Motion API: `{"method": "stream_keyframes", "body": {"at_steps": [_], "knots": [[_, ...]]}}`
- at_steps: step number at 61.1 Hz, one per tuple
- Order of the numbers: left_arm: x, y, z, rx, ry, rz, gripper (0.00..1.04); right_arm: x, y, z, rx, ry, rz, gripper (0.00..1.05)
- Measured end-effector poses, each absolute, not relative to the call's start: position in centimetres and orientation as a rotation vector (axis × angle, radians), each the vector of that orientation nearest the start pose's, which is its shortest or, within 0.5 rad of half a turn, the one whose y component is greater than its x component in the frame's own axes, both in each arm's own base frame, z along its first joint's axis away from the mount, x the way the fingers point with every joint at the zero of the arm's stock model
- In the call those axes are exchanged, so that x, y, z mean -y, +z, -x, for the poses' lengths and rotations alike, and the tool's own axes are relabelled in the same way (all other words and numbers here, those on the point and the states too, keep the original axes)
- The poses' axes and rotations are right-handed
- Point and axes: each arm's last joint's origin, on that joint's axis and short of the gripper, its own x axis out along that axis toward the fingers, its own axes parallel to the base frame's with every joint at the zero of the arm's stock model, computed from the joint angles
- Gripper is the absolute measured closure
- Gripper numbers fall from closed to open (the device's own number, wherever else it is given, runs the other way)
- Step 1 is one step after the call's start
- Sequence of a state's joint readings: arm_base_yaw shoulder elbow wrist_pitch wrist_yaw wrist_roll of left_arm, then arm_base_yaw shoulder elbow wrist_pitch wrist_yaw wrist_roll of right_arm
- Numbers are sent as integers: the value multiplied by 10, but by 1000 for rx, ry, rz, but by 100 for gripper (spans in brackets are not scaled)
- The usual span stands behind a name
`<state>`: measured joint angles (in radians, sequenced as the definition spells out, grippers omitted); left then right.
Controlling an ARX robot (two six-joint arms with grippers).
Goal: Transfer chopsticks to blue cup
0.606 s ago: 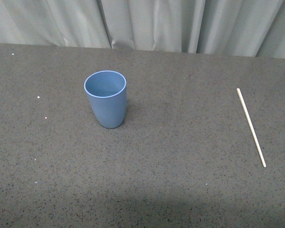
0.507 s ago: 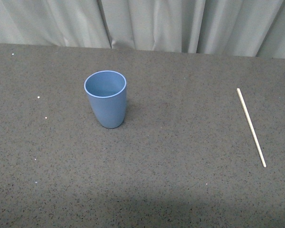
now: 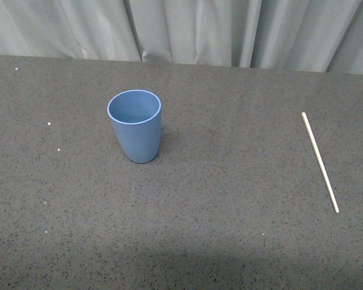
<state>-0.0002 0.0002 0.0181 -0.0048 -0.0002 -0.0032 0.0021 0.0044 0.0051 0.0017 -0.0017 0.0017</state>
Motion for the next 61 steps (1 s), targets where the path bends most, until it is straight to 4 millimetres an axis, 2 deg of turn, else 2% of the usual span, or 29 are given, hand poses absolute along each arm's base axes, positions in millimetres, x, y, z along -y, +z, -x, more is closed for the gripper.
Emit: {"method": "stream_keyframes", "body": {"at_steps": [26, 33, 43, 47, 53, 61], "knots": [[0, 169, -97, 14, 0, 3, 7, 0, 165, -98, 2, 4, -2, 9], [0, 169, -97, 13, 2, 3, 7, -1, 164, -105, -79, -186, 107, 9], [0, 169, -97, 13, -1, 3, 7, 2, 174, -138, -163, -88, 112, 9], [0, 169, -97, 13, 0, 3, 7, 6, 179, -168, -269, 11, 71, 9], [0, 169, -97, 13, 0, 3, 7, 11, 171, -199, -448, 89, -1, 9], [0, 169, -97, 13, 0, 3, 7, 19, 162, -229, -604, 112, -74, 9]]}}
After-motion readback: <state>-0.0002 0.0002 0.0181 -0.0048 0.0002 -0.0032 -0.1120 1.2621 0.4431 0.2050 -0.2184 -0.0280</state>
